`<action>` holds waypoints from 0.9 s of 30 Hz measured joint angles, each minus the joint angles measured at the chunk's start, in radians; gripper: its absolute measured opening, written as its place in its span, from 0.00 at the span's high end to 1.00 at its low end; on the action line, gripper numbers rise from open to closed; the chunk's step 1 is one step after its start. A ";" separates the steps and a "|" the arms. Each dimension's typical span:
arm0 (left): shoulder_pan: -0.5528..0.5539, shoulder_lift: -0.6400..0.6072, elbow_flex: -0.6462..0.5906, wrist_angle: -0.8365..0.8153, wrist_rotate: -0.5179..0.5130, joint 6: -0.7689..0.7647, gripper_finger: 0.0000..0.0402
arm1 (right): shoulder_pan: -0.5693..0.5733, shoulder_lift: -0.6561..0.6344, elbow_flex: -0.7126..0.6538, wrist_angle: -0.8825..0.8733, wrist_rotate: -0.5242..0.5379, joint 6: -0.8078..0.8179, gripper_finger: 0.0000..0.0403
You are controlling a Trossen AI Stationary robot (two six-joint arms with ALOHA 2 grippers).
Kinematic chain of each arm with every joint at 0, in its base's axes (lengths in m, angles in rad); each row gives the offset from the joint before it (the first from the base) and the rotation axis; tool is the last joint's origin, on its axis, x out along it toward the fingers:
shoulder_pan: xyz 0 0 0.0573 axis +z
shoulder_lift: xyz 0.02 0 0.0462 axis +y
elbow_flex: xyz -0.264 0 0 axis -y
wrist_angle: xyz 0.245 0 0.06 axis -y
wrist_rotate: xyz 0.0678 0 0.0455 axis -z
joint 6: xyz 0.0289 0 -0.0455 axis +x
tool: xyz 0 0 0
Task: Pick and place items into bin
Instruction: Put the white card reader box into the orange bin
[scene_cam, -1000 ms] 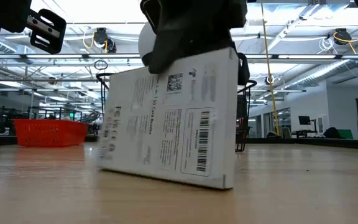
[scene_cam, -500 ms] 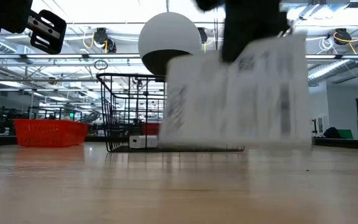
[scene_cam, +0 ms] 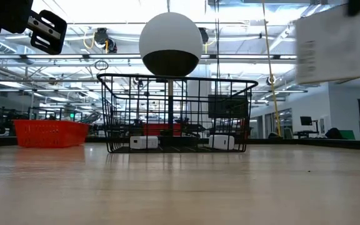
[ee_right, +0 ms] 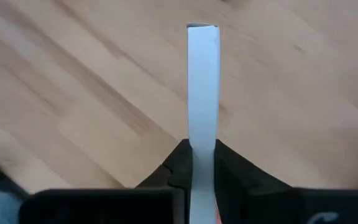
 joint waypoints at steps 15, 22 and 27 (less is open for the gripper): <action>0.000 0.000 0.000 0.001 -0.035 -0.007 0.98 | 0.278 -0.007 0.000 -0.172 -0.118 0.370 0.92; 0.000 0.000 0.000 0.003 -0.036 -0.022 0.98 | 0.369 0.016 0.000 -0.174 -0.147 0.512 0.92; 0.000 0.000 0.000 0.003 -0.036 -0.022 0.98 | 0.399 0.062 -0.001 -0.174 -0.198 0.528 0.92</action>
